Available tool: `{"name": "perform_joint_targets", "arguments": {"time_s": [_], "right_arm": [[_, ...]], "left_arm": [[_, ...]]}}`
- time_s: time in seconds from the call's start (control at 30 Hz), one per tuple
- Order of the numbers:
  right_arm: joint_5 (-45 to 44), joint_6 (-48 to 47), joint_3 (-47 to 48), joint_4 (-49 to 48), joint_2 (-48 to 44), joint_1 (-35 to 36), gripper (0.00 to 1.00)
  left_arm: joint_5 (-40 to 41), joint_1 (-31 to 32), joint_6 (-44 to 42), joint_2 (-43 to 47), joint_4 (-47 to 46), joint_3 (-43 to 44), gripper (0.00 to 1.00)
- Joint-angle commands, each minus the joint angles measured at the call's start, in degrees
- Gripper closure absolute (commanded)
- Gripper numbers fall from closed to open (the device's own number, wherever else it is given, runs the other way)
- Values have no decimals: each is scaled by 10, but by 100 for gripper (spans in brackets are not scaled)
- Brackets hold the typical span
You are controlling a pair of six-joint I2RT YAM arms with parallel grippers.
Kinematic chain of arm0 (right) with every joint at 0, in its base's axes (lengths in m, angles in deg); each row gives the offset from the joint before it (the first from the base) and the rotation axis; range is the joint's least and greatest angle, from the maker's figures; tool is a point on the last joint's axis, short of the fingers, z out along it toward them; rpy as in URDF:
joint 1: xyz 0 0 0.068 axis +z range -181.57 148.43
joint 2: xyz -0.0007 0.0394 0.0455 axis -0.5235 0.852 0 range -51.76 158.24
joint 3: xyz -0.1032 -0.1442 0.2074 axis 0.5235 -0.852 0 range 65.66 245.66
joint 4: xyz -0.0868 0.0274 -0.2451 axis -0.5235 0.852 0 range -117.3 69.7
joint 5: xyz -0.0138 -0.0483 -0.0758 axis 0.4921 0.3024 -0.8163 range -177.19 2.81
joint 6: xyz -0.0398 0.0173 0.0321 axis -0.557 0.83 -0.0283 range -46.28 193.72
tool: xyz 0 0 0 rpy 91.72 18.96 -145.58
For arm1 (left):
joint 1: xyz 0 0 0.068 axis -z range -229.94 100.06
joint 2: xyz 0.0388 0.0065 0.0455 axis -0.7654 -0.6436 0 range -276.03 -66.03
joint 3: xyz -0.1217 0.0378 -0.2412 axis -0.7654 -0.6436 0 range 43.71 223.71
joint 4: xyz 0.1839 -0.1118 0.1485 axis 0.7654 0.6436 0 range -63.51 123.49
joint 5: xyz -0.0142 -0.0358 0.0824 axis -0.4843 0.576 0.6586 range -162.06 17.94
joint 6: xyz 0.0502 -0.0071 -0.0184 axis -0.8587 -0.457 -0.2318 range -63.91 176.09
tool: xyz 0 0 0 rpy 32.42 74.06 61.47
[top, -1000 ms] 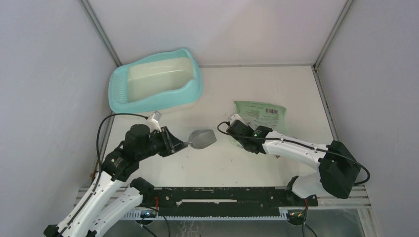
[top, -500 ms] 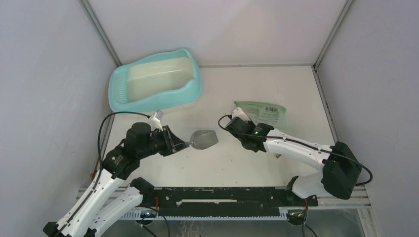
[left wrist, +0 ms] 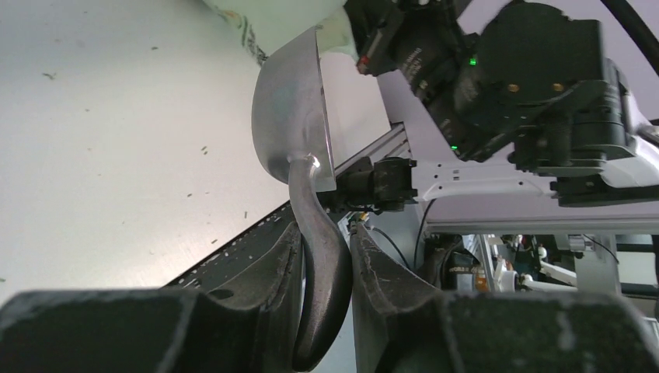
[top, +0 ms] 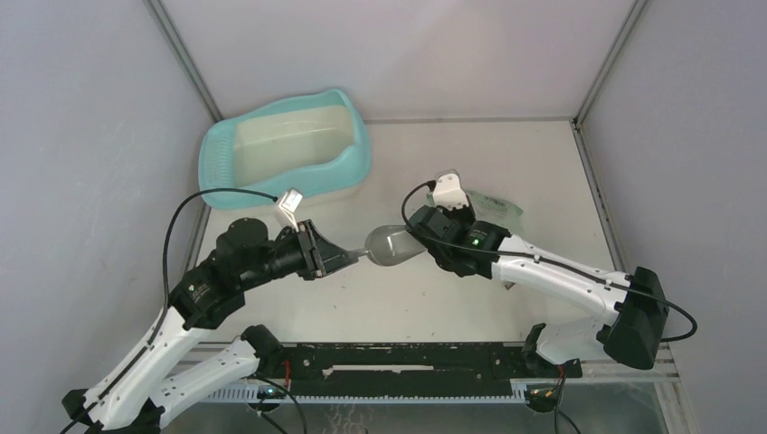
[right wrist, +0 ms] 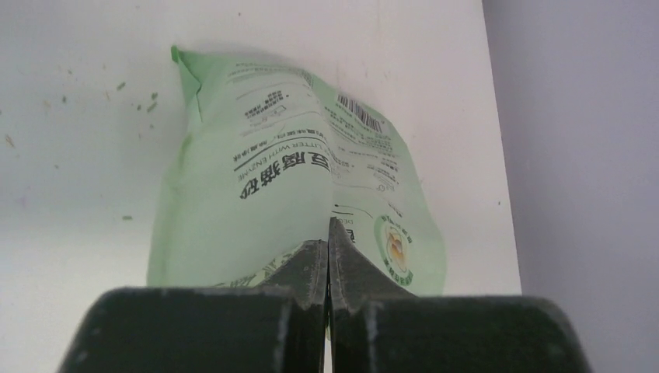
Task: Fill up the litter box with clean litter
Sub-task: 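Open the cat litter bag at the center of the board, then scoop the cat litter from the cat litter bag.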
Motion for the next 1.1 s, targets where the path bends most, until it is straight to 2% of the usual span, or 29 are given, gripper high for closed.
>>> {"name": "perform_joint_targets", "arguments": {"time_s": [0.0,0.13,0.43,0.77,1.07], "right_arm": [[-46,68,44,0,29,8,100],[-16,110,48,17,37,8,100],[47,140,84,18,45,7,100],[125,181,103,21,37,14,100],[173,253,60,39,-8,69,100]], "left_arm": [[11,21,24,-6,-65,38,82],[35,59,36,-19,-84,33,82],[90,135,57,-32,-117,15,82],[176,140,44,-41,-87,-20,82],[202,140,59,-36,-104,-79,82]]}}
